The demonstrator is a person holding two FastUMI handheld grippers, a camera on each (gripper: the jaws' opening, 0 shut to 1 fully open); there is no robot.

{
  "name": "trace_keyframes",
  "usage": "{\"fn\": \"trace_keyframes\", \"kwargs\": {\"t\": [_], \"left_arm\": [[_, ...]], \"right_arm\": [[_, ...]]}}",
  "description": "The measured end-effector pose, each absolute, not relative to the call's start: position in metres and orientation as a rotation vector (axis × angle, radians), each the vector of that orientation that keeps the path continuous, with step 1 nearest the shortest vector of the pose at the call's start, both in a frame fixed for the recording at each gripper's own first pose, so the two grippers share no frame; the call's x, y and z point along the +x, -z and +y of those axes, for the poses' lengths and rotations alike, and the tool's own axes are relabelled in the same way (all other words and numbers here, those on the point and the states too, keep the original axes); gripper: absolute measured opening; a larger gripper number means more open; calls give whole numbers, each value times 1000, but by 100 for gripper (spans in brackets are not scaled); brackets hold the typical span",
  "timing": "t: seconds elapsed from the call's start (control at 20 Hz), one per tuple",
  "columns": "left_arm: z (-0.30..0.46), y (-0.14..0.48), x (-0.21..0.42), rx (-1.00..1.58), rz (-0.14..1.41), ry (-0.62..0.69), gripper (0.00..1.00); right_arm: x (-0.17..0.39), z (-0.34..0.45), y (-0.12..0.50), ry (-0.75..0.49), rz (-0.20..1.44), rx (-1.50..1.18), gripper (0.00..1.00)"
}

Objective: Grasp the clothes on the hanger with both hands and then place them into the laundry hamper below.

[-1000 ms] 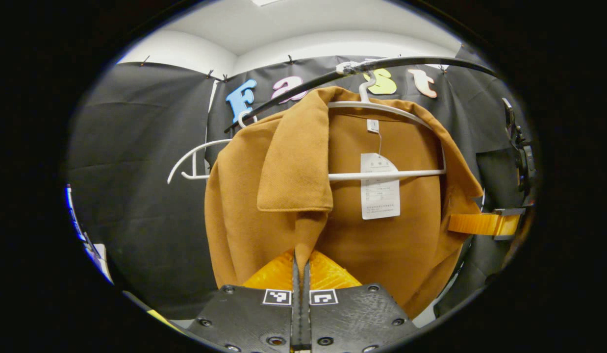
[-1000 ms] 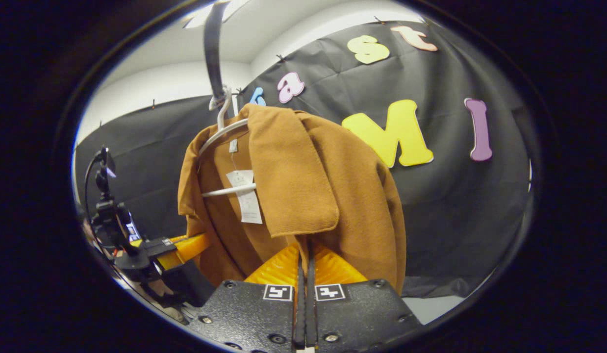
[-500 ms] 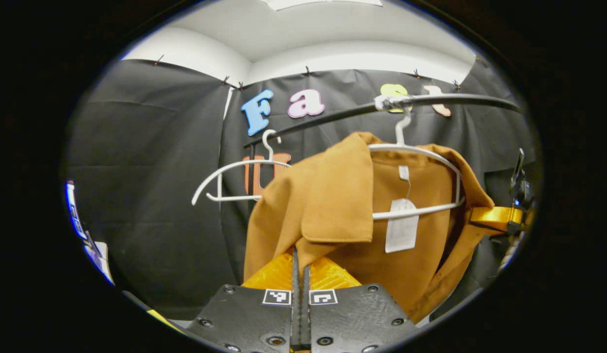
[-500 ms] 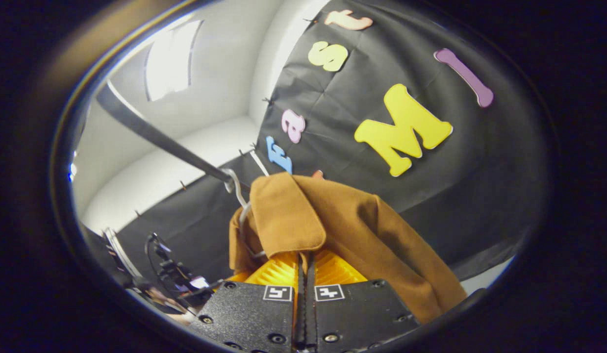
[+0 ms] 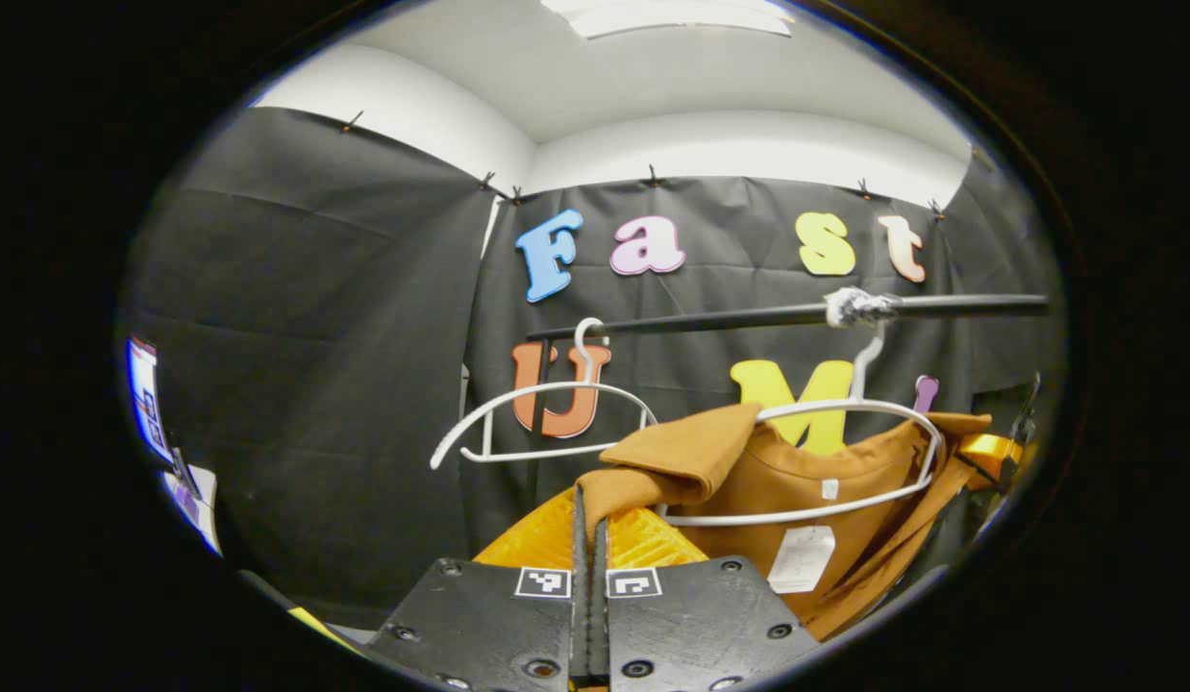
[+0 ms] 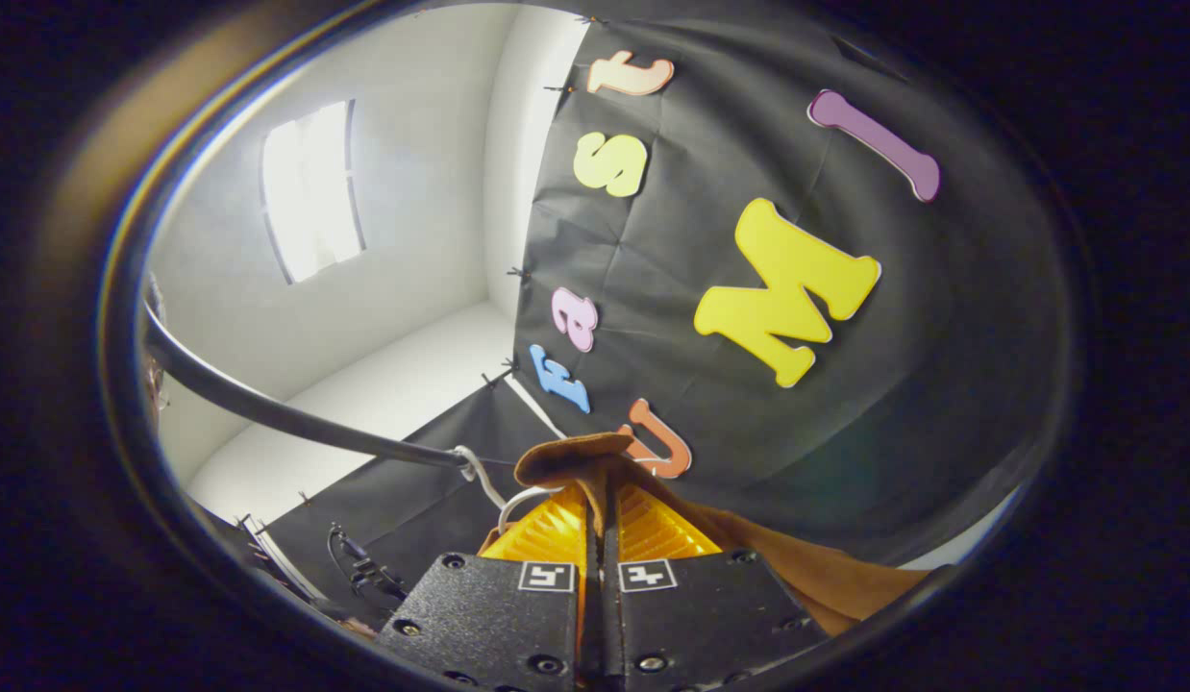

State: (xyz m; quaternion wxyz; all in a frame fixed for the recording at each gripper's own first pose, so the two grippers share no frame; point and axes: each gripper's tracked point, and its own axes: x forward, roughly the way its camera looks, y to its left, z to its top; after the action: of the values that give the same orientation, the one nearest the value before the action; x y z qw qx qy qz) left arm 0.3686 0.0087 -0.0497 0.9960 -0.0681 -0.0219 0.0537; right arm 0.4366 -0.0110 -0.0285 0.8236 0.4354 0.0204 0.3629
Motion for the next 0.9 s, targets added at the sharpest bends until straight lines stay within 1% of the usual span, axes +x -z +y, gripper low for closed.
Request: {"fn": "trace_keyframes", "kwargs": {"t": [0.05,0.1,0.15,0.2,0.25,0.3,0.35,0.4,0.45,0.5,0.7,0.75,0.8,0.9], "left_arm": [[18,50,370,-140,-48,-126,5],[24,55,373,-159,-29,-133,0],[28,58,374,-182,-23,-138,5],[30,60,378,-193,-11,-135,5],[30,63,379,-192,4,-138,5],[30,62,380,-183,5,-135,0],[27,64,380,-173,9,-130,0],[25,69,379,-169,20,-123,5],[24,76,379,-168,34,-121,0],[24,83,380,-165,49,-122,5],[19,97,384,-162,91,-108,5],[16,100,384,-157,98,-104,0],[14,102,383,-156,101,-99,5],[15,102,385,-161,104,-102,5]], "right_arm": [[440,-12,32,-757,45,916,3],[444,-14,35,-741,50,913,4],[447,-19,38,-716,44,917,4],[454,-26,40,-687,35,920,3],[460,-32,44,-653,34,917,4],[463,-36,48,-621,33,905,3],[464,-40,52,-598,37,887,3],[465,-41,57,-577,46,863,3],[464,-41,63,-566,61,839,3],[464,-40,66,-555,66,818,3],[470,-40,78,-497,90,745,4],[468,-39,83,-489,101,730,4],[467,-39,84,-481,106,727,4],[469,-37,79,-487,98,737,4]]}}
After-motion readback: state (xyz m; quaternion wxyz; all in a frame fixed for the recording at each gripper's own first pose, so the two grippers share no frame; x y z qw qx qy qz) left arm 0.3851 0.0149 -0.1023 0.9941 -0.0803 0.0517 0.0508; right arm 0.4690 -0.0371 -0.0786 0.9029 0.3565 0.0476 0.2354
